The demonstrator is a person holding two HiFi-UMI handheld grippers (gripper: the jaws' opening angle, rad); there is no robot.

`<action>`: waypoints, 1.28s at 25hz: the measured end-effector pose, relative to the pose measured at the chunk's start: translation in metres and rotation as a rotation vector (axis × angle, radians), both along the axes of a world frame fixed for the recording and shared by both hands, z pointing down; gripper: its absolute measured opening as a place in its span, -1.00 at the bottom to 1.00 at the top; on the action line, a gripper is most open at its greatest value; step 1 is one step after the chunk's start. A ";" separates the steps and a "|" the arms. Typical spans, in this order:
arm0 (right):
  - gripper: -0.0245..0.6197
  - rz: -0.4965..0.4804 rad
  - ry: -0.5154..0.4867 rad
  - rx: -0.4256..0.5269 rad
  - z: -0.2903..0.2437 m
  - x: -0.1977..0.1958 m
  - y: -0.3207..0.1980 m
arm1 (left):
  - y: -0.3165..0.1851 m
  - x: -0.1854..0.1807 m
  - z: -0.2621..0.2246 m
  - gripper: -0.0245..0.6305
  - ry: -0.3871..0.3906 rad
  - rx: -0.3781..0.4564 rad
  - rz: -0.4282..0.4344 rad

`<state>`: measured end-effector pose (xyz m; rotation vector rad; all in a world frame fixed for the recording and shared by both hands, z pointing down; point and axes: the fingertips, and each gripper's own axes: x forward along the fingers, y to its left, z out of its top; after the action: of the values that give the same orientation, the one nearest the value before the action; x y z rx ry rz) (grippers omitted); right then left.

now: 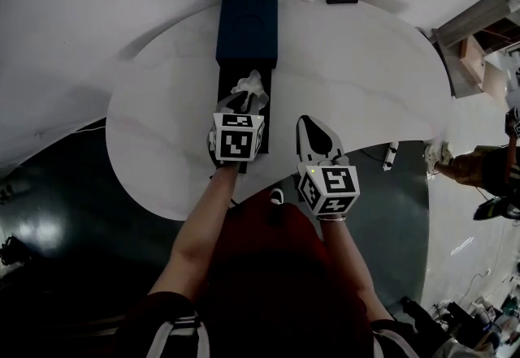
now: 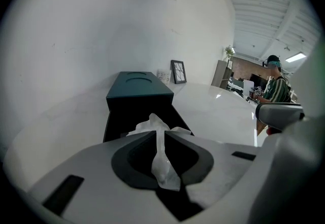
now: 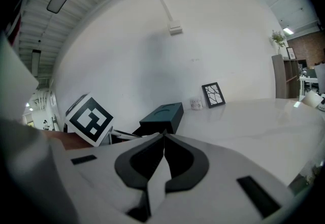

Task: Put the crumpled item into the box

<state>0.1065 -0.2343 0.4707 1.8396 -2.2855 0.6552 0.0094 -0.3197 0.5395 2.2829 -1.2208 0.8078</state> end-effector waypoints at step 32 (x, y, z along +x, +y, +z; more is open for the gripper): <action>-0.88 -0.012 -0.023 0.101 -0.038 -0.016 0.034 | 0.048 -0.030 -0.064 -0.85 0.104 0.173 -0.066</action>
<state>0.0901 -0.2006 0.4327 1.8701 -2.3839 0.5719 -0.0211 -0.2720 0.4751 2.3732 -1.3576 0.5713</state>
